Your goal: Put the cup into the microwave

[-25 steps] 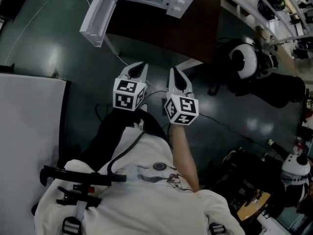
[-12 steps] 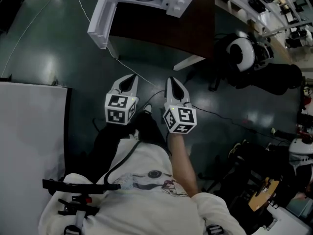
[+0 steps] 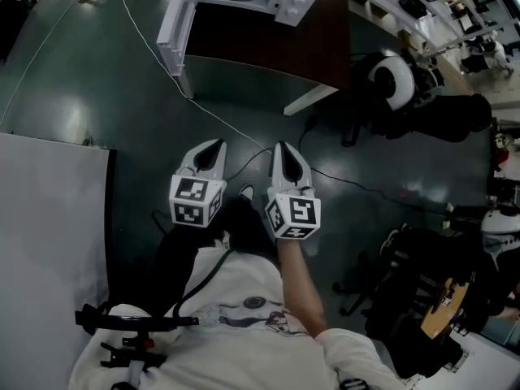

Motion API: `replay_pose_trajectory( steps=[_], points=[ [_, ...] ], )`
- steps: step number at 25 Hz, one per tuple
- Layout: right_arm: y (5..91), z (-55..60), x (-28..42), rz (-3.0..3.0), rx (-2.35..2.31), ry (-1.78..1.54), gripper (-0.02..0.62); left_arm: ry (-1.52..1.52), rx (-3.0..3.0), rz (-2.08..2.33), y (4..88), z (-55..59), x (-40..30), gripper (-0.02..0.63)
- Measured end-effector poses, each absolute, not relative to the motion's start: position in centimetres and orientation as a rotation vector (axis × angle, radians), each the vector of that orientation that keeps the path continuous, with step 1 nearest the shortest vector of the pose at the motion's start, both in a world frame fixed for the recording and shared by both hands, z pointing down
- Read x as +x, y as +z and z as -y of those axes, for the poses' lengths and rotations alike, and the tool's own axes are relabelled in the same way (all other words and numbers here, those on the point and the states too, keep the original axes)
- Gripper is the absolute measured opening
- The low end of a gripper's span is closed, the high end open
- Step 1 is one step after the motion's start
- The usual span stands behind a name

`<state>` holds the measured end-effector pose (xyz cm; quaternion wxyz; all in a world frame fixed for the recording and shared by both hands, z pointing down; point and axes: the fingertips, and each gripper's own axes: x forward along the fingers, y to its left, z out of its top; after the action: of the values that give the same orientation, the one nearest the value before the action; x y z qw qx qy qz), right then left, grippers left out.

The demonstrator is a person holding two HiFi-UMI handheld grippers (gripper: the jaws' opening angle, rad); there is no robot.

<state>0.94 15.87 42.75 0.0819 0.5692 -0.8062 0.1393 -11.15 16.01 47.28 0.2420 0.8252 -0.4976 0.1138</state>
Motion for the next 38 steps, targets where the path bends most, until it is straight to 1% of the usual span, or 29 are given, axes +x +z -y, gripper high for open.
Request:
replay_pose_trajectory(
  steps=[6,11,17,22,29,38],
  points=[
    [42.9,-18.1,1.2,2.393,1.697,0.397,0.000,0.315,2.270,1.361,47.4,-17.7,-11.3,-0.002],
    [41.0,-22.4,4.3,2.449,1.696,0.410,0.000,0.301,2.297,1.445,44.9,-21.9,-9.1,-0.001],
    [35.9,-26.4,6.4,2.550,1.677,0.260,0.000,0.189,2.303,1.599,40.7,-25.9,-7.8,-0.002],
    [33.9,-27.5,8.3,2.568,1.723,0.224,0.000,0.162,2.367,1.609,37.6,-27.7,-5.9,-0.002],
    [32.7,-29.5,10.3,2.518,1.784,0.181,0.000,0.162,2.411,1.583,36.3,-29.2,-5.5,-0.002],
    [30.8,-27.8,7.9,2.508,1.754,0.044,0.000,0.117,2.464,1.658,33.6,-26.9,-8.6,-0.001]
  ],
)
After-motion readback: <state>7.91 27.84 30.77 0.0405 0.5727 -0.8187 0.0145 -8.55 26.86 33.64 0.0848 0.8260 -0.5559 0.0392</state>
